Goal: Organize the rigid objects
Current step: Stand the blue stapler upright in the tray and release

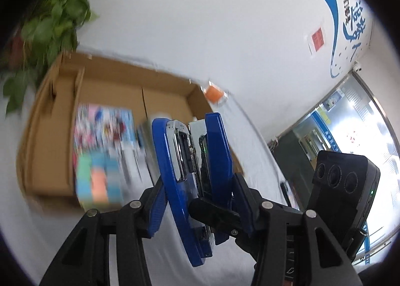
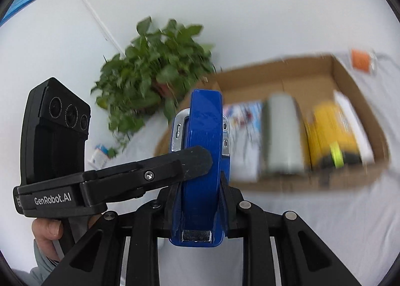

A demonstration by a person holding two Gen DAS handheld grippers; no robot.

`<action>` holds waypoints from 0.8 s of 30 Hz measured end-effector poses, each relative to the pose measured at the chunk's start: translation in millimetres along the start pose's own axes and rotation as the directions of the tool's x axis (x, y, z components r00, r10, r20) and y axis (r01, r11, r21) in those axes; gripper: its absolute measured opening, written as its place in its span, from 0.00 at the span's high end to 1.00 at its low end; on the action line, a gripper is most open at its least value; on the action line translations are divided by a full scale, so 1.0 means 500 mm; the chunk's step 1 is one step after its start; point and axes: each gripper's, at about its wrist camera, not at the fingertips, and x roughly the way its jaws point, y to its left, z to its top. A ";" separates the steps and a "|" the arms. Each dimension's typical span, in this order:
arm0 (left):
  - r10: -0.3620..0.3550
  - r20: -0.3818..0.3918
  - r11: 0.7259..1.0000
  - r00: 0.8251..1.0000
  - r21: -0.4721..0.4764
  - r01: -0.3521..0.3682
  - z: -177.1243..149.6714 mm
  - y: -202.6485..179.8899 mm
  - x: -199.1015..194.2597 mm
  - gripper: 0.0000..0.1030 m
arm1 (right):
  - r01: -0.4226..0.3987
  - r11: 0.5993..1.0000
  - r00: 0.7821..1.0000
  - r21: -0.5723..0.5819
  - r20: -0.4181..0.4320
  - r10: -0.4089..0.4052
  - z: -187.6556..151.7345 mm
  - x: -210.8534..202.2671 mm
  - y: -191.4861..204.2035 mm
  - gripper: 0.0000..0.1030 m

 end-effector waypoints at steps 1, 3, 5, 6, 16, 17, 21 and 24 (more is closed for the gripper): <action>0.004 0.000 1.000 1.000 -0.008 -0.004 0.036 0.014 0.006 0.52 | 0.002 1.000 1.000 -0.014 0.015 -0.001 0.046 0.015 0.009 0.77; 0.021 -0.003 0.999 1.000 -0.036 -0.021 0.110 0.053 0.023 0.52 | 0.007 1.000 1.000 -0.014 0.012 -0.006 0.141 0.062 0.018 0.77; 0.032 -0.023 0.998 0.999 -0.058 -0.034 0.159 0.101 0.047 0.52 | -0.002 1.000 1.000 0.008 -0.012 0.002 0.218 0.113 0.011 0.77; 0.033 -0.046 0.996 0.998 -0.084 -0.037 0.179 0.131 0.065 0.52 | 0.003 1.000 1.000 0.016 -0.027 -0.003 0.250 0.144 0.008 0.77; 0.077 -0.241 0.967 0.968 -0.220 -0.132 0.177 0.341 0.202 0.52 | 0.098 0.983 0.972 0.154 -0.227 -0.061 0.292 0.432 -0.066 0.76; 0.084 -0.247 0.966 0.965 -0.219 -0.140 0.176 0.345 0.200 0.52 | 0.103 0.980 0.969 0.169 -0.240 -0.060 0.284 0.447 -0.070 0.75; 0.126 -0.230 0.972 0.965 -0.163 -0.166 0.176 0.328 0.161 0.43 | 0.130 0.974 0.963 0.185 -0.257 -0.080 0.269 0.478 -0.063 0.72; 0.211 -0.147 0.971 0.966 -0.080 -0.224 0.167 0.291 0.097 0.37 | 0.164 0.964 0.959 0.210 -0.261 -0.107 0.256 0.467 -0.064 0.72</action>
